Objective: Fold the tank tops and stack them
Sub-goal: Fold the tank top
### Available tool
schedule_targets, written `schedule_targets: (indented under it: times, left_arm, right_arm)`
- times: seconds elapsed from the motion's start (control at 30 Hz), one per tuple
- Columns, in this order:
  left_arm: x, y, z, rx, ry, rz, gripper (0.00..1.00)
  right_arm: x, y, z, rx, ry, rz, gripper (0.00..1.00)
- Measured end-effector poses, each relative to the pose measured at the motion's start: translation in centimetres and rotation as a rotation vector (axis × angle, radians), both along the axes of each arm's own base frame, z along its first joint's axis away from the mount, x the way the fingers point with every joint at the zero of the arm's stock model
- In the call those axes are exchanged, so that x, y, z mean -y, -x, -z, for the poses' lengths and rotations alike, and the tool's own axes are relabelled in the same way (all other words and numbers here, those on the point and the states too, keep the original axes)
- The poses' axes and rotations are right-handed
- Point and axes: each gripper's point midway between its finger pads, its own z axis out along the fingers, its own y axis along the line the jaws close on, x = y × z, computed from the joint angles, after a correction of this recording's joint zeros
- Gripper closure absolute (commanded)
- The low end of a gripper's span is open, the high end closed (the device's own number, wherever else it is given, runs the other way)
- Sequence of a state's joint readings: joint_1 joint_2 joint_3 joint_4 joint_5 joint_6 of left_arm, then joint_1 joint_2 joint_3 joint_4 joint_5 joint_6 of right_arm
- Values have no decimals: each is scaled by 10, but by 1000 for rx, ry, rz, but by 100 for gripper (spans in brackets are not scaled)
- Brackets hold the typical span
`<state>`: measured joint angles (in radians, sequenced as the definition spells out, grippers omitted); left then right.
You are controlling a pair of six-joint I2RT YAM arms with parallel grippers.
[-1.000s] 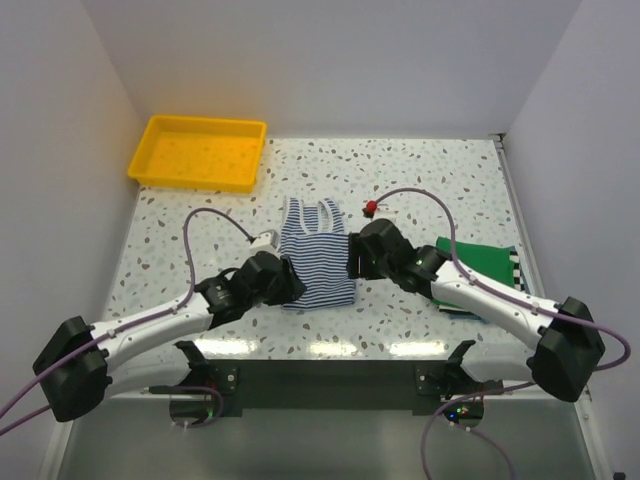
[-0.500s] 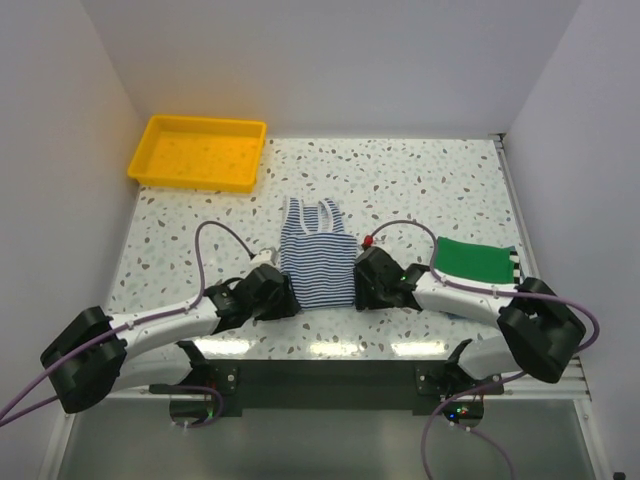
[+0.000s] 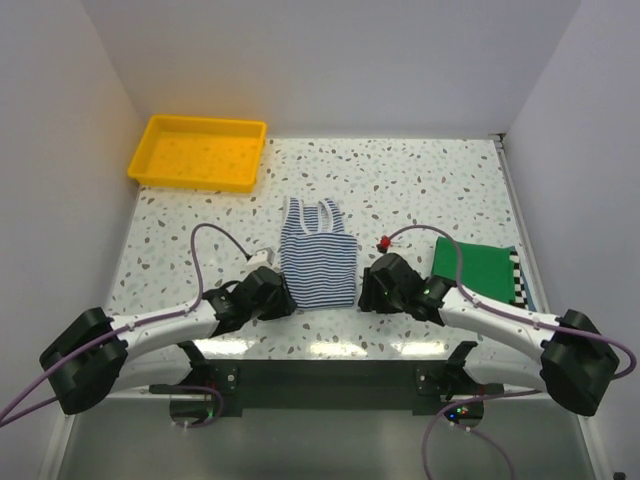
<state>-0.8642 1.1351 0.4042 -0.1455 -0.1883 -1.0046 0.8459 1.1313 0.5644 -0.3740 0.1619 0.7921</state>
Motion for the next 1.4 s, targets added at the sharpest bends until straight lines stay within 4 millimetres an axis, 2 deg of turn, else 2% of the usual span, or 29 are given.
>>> schedule_targets:
  times: [0.17,0.33,0.43,0.57,0.67,0.77,0.8,0.9,1.0,1.07,1.2,1.4]
  left_arm:
    - [-2,-3,5,8,6,-29,69]
    - [-1,-5,7,8,13,-42,76]
    - [-1,-5,8,10,15,-42,80]
    - [-1,-5,8,16,23,-42,83]
    - [-1,-5,9,19,26,-41,91]
    - [0,-5,9,22,33,-35,97]
    - [1,-5,9,19,34,-32,100]
    - [3,-4,10,17,39,-17,100]
    - [4,-2,9,16,37,1,100]
    - [4,2,8,6,39,16,100]
    - [2,20,5,-23,35,65,100]
    - [12,66,-7,-48,53,191,100]
  right_arm:
    - [-12,-7,-2,-8,-27,20,43]
    - [-27,-14,13,-50,-40,31,44]
    - [-32,-13,23,-79,-43,41,51]
    - [-34,-14,26,-80,-66,63,55]
    - [-35,-16,27,-72,-78,78,59]
    - [-35,-18,29,-62,-73,85,73]
    - [-35,-18,30,-59,-68,86,82]
    - [-35,-18,32,-53,-54,85,96]
    - [-35,-16,33,-43,-39,74,100]
    - [-36,-11,31,-33,-25,57,100]
    - [-39,16,19,-16,-6,-20,100]
    - [-40,58,-10,24,-36,-102,100]
